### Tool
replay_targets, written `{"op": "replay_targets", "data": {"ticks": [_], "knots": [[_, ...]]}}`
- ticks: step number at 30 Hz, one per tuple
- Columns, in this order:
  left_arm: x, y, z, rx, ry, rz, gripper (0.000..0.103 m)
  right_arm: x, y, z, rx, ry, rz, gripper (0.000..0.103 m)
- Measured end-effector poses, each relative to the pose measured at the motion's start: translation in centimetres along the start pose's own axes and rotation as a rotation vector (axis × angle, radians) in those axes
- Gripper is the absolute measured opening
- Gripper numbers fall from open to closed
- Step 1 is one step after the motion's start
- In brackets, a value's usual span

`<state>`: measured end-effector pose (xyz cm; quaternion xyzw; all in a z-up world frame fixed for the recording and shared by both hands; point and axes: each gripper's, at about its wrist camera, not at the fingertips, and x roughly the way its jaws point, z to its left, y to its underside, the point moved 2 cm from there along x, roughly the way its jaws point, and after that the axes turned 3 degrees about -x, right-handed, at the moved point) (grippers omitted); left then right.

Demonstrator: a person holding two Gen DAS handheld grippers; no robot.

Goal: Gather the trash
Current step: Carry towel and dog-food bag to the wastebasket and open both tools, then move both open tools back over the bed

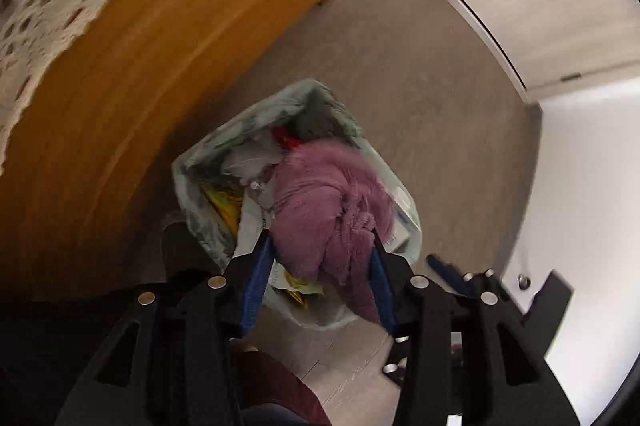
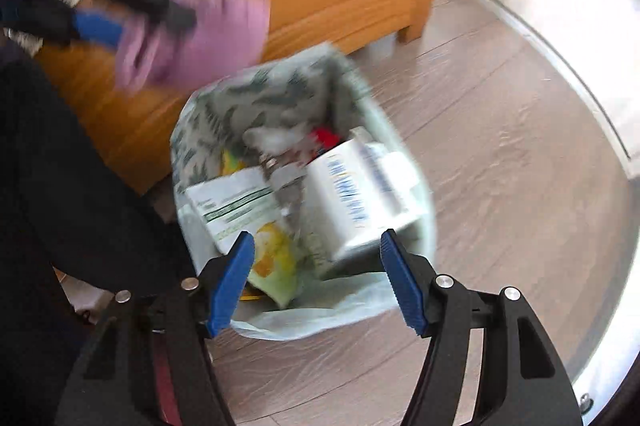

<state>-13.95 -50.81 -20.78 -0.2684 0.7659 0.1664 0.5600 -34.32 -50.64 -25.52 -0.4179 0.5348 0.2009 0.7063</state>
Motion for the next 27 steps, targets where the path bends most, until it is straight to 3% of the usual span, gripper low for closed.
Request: {"op": "replay_targets", "data": {"ticks": [1, 2, 3, 7, 13, 19, 27], "knots": [[0.0, 0.3, 0.0, 0.02, -0.017, -0.017, 0.047, -0.1, -0.4, -0.3, 0.012, -0.002, -0.004, 0.063], [0.1, 0.5, 0.0, 0.032, -0.047, -0.023, 0.063, -0.3, -0.5, -0.6, 0.018, 0.001, -0.008, 0.063], [0.5, 0.7, -0.2, 0.034, -0.08, -0.015, 0.069, -0.4, -0.7, -0.8, 0.019, 0.008, -0.012, 0.063], [0.3, -0.2, -0.7, 0.037, -0.058, -0.014, 0.079, -1.2, -1.0, -1.1, 0.013, 0.02, -0.017, 0.063], [0.5, -2.0, -1.6, 0.001, -0.042, -0.022, 0.079, -1.6, -1.5, -0.4, -0.02, 0.016, -0.012, 0.063], [-0.6, -1.8, -1.4, 0.035, -0.034, -0.088, 0.079, -2.1, -1.6, 0.6, -0.032, 0.04, -0.02, 0.063], [-4.9, -1.7, -1.0, 0.064, 0.002, -0.188, 0.079, -4.5, -3.8, 0.7, -0.051, 0.105, -0.067, 0.063]]}}
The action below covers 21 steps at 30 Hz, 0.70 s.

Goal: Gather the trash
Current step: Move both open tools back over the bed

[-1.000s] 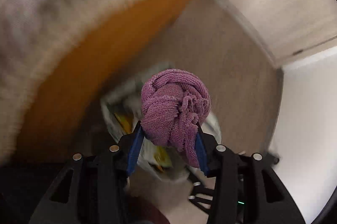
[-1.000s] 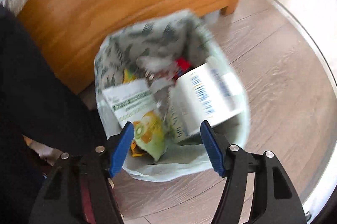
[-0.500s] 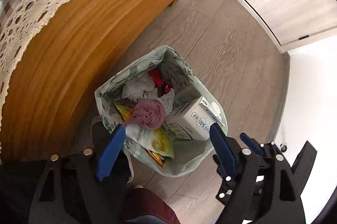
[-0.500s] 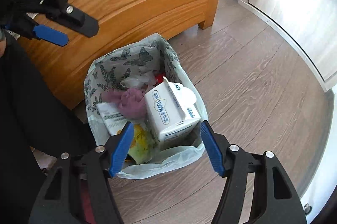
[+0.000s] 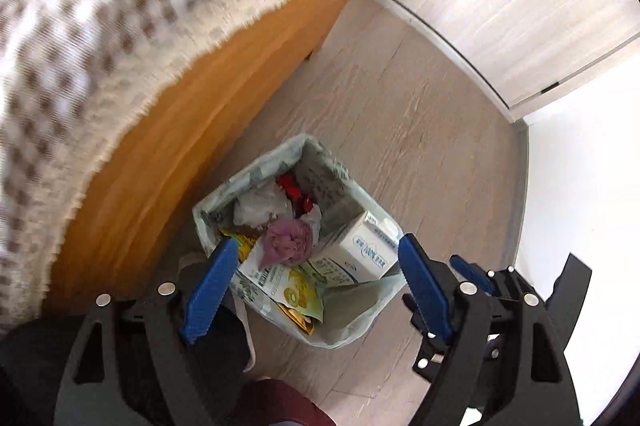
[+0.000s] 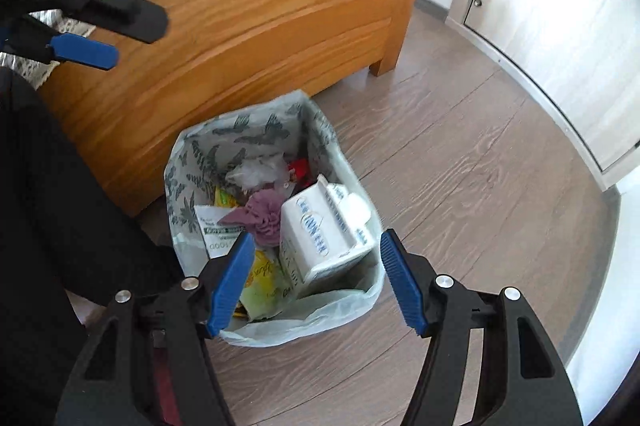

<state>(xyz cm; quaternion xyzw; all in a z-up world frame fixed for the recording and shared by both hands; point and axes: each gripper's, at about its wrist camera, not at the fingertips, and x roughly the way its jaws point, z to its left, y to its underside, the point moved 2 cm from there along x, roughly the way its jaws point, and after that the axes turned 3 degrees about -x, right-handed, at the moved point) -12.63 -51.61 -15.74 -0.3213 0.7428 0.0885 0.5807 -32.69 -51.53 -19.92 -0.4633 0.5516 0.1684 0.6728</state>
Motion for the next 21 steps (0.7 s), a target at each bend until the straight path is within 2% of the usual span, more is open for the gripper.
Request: {"op": "replay_targets", "data": {"ticks": [2, 5, 7, 9, 10, 12, 14, 18, 21], "knots": [[-2.0, -0.4, 0.3, 0.013, 0.006, -0.042, 0.079, -1.1, -1.6, 0.3, -0.038, 0.036, -0.036, 0.063], [-6.3, -0.9, 0.8, 0.062, 0.033, -0.136, 0.079, -4.0, -4.8, 0.8, -0.085, 0.079, -0.136, 0.063], [-10.3, -1.1, 1.6, 0.094, 0.032, -0.231, 0.079, -6.5, -7.5, 1.7, -0.105, 0.086, -0.213, 0.065], [-14.6, -0.8, 3.3, 0.105, 0.013, -0.328, 0.086, -9.0, -10.2, 3.2, -0.131, 0.08, -0.301, 0.068], [-16.9, -0.4, 4.5, 0.1, -0.009, -0.383, 0.09, -10.2, -11.6, 4.2, -0.149, 0.069, -0.343, 0.069], [-20.9, 0.7, 7.4, 0.09, -0.062, -0.48, 0.091, -12.4, -14.5, 6.7, -0.191, 0.029, -0.421, 0.07], [-24.4, 2.1, 11.0, 0.056, -0.11, -0.544, 0.094, -14.2, -17.2, 9.8, -0.238, -0.016, -0.492, 0.073], [-29.4, 5.0, 18.8, -0.042, -0.273, -0.604, 0.094, -16.5, -21.9, 17.1, -0.345, -0.117, -0.588, 0.075], [-32.2, 7.3, 23.8, -0.099, -0.352, -0.626, 0.094, -17.6, -24.6, 22.8, -0.411, -0.202, -0.615, 0.075]]}}
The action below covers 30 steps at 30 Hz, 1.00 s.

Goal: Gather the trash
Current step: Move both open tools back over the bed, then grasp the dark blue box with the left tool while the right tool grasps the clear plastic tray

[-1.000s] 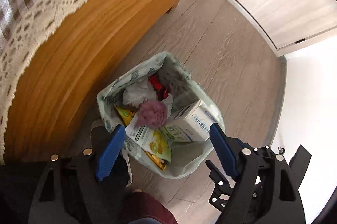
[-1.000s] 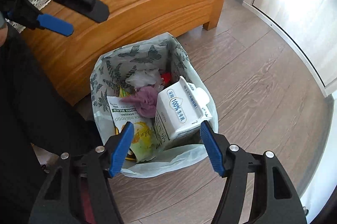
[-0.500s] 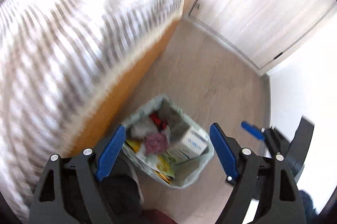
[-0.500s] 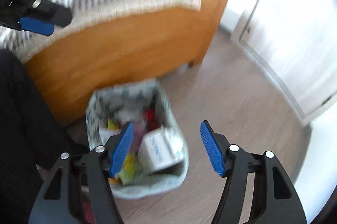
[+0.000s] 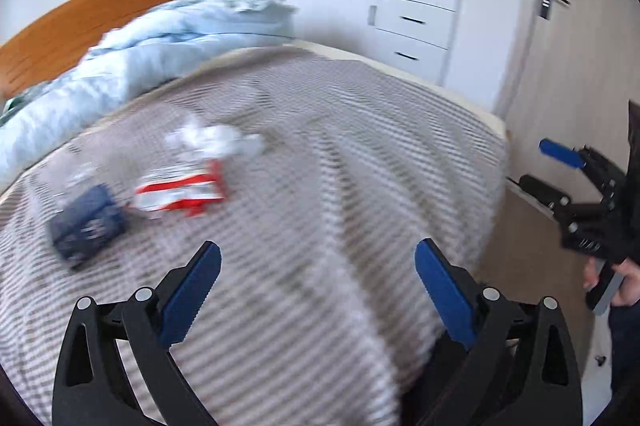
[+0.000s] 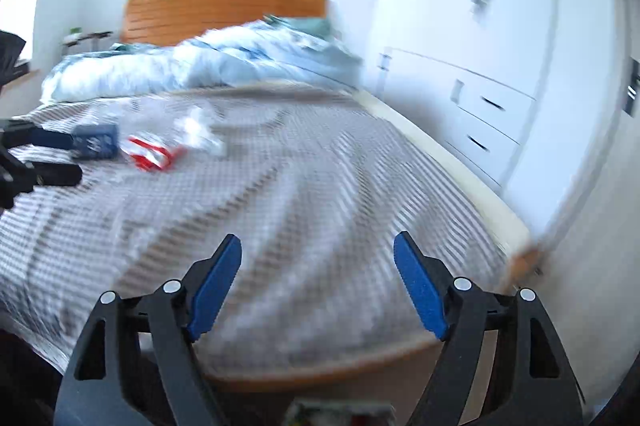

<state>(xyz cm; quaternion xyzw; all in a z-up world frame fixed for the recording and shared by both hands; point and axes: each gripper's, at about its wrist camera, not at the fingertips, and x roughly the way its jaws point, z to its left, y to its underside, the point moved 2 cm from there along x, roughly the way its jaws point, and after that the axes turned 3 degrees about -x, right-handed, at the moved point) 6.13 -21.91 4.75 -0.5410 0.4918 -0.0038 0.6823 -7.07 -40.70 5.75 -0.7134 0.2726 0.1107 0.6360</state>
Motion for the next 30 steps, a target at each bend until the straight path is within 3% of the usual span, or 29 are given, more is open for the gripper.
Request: {"op": "replay_targets", "data": {"ticks": [4, 8, 12, 15, 18, 20, 23, 28, 30], "knots": [[-1.5, 1.2, 7.6, -0.027, 0.01, 0.024, 0.094, 2.4, -4.5, 5.0, -0.007, -0.145, -0.024, 0.075], [-1.6, 2.2, 15.6, -0.068, -0.127, 0.06, 0.094, 4.6, -6.1, 10.2, -0.052, -0.262, -0.029, 0.078], [0.0, 2.5, 22.8, -0.125, -0.24, 0.09, 0.094, 7.5, -6.0, 15.0, -0.153, -0.289, -0.003, 0.079], [2.1, 2.1, 27.4, -0.147, -0.235, 0.096, 0.095, 9.2, -6.1, 17.3, -0.164, -0.336, 0.024, 0.079], [4.4, 1.9, 30.7, -0.087, -0.249, 0.046, 0.095, 10.3, -6.5, 18.7, -0.179, -0.366, 0.02, 0.079], [6.0, 1.7, 31.8, -0.031, -0.207, 0.068, 0.095, 11.2, -6.6, 19.4, -0.191, -0.361, 0.013, 0.079], [7.3, 1.4, 33.3, -0.022, -0.104, 0.053, 0.095, 13.1, -6.3, 19.5, -0.17, -0.372, 0.032, 0.079], [10.4, 1.4, 34.3, -0.084, 0.041, 0.126, 0.095, 15.0, -6.0, 18.9, -0.115, -0.389, 0.059, 0.079], [10.6, 1.5, 33.5, -0.072, 0.074, 0.117, 0.082, 15.3, -5.8, 18.8, -0.105, -0.387, 0.073, 0.079]]}}
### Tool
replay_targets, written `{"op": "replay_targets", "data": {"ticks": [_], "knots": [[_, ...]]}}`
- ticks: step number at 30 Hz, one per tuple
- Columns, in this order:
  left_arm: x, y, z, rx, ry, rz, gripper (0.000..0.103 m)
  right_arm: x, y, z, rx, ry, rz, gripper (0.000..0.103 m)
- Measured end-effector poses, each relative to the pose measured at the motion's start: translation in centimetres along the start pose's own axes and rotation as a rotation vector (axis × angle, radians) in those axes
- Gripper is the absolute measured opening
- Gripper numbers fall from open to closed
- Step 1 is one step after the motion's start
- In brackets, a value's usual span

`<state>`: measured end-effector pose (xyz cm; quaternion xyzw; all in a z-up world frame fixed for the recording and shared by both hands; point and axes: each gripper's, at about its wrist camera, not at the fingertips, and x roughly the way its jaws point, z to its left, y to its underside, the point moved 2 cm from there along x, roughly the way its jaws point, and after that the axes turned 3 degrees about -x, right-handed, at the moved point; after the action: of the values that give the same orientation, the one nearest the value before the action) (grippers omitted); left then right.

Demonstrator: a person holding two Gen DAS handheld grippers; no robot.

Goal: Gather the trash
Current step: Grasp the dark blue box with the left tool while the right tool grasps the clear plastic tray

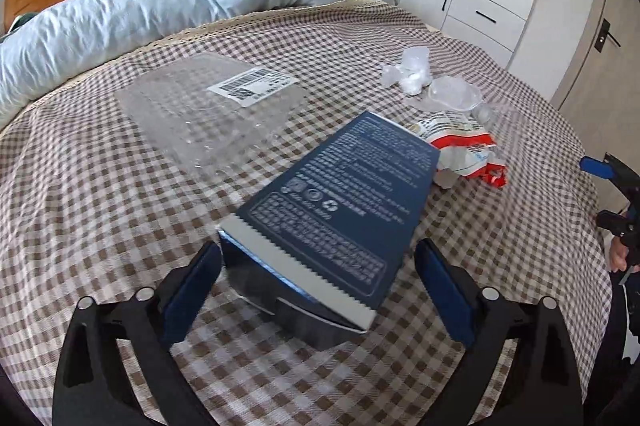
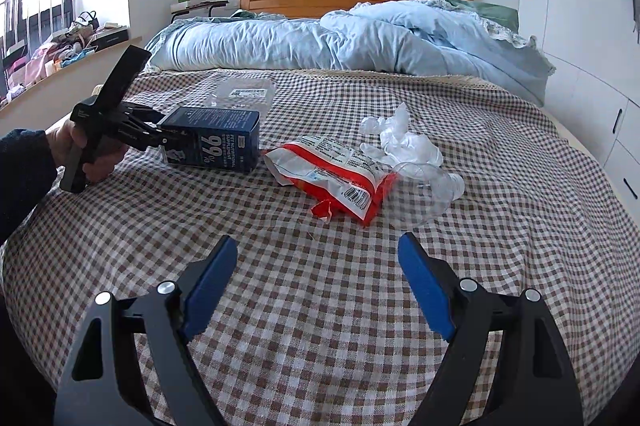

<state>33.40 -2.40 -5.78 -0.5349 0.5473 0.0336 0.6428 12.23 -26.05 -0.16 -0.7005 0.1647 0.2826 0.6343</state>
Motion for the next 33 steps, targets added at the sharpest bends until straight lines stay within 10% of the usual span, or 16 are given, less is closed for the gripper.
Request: {"op": "replay_targets", "data": {"ticks": [5, 16, 22, 33], "knots": [[-1.1, 1.6, -2.6, 0.039, -0.136, 0.012, 0.073, -1.0, -0.3, -0.1, 0.016, -0.011, -0.015, 0.079], [-10.9, 8.4, -1.6, -0.377, -0.457, -0.11, 0.07, 4.9, -9.3, 2.4, 0.22, -0.307, 0.048, 0.079], [-12.7, 9.3, 1.8, -0.53, -0.504, -0.16, 0.07, 15.6, -14.5, 3.9, 0.387, -0.344, 0.164, 0.055], [-14.5, 9.9, 3.0, -0.604, -0.462, -0.214, 0.07, 26.2, -13.2, 2.0, 0.925, -0.408, 0.218, 0.053]]}}
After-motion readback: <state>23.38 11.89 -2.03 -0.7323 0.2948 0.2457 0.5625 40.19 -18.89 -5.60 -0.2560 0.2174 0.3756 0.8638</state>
